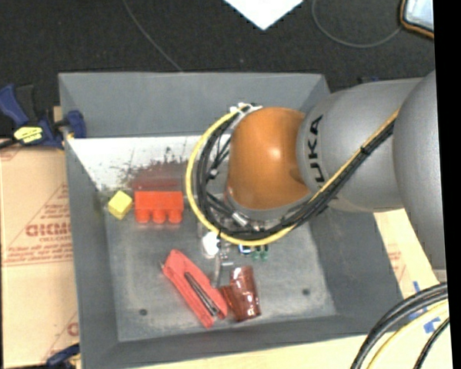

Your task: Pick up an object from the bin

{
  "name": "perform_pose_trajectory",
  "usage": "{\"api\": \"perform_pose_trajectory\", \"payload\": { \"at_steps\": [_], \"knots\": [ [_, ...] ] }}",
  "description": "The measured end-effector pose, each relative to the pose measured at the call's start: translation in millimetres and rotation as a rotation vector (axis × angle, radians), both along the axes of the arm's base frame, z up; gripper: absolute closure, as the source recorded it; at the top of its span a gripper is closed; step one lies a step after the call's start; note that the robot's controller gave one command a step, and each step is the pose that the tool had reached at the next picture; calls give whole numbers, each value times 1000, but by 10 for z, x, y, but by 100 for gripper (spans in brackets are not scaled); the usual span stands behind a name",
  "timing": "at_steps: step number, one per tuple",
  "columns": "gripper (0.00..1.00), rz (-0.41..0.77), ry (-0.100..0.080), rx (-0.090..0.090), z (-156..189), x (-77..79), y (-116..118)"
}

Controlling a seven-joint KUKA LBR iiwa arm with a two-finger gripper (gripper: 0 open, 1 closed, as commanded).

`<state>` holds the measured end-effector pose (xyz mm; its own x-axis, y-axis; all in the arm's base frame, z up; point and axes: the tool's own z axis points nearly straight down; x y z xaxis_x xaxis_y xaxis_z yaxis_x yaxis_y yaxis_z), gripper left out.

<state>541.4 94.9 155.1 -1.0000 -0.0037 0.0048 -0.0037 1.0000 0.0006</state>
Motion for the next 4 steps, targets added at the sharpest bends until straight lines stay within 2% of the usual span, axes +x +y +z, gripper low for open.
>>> {"api": "perform_pose_trajectory", "payload": {
  "at_steps": [1,2,3,4],
  "knots": [
    [0,-5,-8,1,38,20,-5],
    [0,549,-12,1,-840,724,-379],
    [0,144,-18,1,-157,609,-463],
    [0,443,-10,3,-547,656,-287]
  ]
}}
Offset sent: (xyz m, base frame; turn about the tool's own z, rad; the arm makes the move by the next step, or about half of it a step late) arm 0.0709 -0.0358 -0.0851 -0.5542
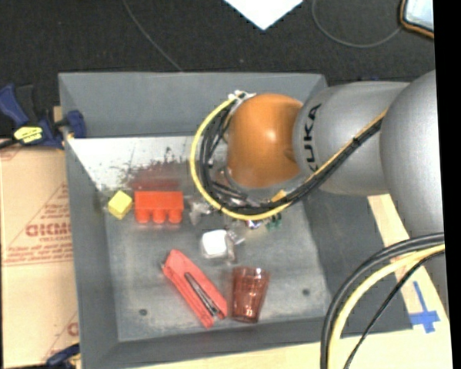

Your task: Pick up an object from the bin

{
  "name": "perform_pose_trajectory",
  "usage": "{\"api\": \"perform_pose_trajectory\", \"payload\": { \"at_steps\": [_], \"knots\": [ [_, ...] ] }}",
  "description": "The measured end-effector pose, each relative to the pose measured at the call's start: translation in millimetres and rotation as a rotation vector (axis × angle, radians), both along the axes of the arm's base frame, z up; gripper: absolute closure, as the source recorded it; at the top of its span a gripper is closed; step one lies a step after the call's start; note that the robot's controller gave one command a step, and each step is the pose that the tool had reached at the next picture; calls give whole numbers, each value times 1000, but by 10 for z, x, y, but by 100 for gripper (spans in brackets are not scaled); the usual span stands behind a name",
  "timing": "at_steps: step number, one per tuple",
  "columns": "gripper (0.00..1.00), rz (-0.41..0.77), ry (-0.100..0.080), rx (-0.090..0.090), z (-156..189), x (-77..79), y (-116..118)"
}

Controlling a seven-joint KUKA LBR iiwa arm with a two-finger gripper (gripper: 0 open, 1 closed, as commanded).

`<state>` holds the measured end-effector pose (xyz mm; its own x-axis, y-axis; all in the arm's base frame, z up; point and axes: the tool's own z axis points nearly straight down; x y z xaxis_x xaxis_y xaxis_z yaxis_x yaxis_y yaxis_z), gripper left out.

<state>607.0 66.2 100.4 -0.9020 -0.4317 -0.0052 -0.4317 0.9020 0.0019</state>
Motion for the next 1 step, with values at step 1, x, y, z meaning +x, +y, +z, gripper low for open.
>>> {"api": "perform_pose_trajectory", "payload": {
  "at_steps": [1],
  "knots": [
    [0,-463,-9,3,-295,-181,-29]
  ]
}}
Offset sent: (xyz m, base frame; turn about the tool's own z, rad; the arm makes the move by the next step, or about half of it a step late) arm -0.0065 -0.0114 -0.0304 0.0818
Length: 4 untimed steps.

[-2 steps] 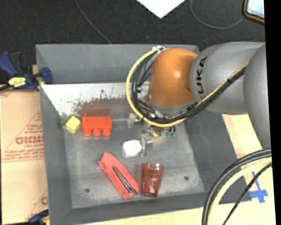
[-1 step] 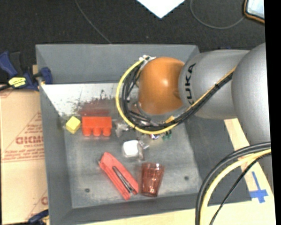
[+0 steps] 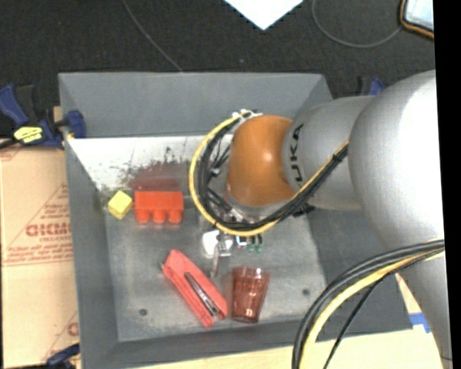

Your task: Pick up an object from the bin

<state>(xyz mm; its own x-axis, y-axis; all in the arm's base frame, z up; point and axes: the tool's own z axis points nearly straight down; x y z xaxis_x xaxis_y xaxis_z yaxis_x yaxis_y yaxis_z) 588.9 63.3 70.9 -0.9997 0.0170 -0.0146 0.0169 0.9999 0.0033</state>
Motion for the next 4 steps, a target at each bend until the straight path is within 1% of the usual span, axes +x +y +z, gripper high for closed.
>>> {"api": "perform_pose_trajectory", "payload": {
  "at_steps": [1,2,3,4],
  "knots": [
    [100,378,-3,-2,17,143,-92],
    [100,377,-3,-2,19,143,-92],
    [100,375,3,-2,405,125,-98],
    [100,373,-5,-3,615,145,-100]
  ]
}}
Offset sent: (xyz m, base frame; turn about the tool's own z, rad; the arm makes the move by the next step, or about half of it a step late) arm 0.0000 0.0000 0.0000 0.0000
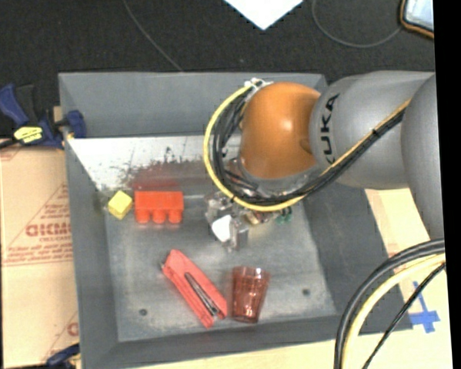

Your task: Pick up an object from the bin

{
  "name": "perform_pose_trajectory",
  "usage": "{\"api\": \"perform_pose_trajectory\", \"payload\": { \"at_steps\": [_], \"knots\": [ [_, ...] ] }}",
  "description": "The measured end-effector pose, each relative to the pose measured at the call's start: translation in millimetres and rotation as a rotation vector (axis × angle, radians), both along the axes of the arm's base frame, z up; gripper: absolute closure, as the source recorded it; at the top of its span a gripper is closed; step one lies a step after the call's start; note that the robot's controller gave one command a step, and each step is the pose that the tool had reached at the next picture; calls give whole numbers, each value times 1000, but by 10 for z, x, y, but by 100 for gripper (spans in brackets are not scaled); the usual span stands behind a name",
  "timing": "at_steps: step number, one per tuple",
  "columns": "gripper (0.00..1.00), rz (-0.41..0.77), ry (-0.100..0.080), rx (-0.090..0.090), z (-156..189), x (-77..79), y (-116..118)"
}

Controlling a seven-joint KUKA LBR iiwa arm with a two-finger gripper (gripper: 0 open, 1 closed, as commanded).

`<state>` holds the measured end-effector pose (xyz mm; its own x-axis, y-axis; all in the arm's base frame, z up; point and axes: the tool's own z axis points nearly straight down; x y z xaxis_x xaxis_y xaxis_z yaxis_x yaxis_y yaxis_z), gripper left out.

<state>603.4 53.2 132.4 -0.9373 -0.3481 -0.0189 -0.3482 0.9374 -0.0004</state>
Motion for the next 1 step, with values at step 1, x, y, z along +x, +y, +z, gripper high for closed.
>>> {"api": "perform_pose_trajectory", "payload": {
  "at_steps": [1],
  "knots": [
    [100,-2,-1,1,35,-1,-1]
  ]
}}
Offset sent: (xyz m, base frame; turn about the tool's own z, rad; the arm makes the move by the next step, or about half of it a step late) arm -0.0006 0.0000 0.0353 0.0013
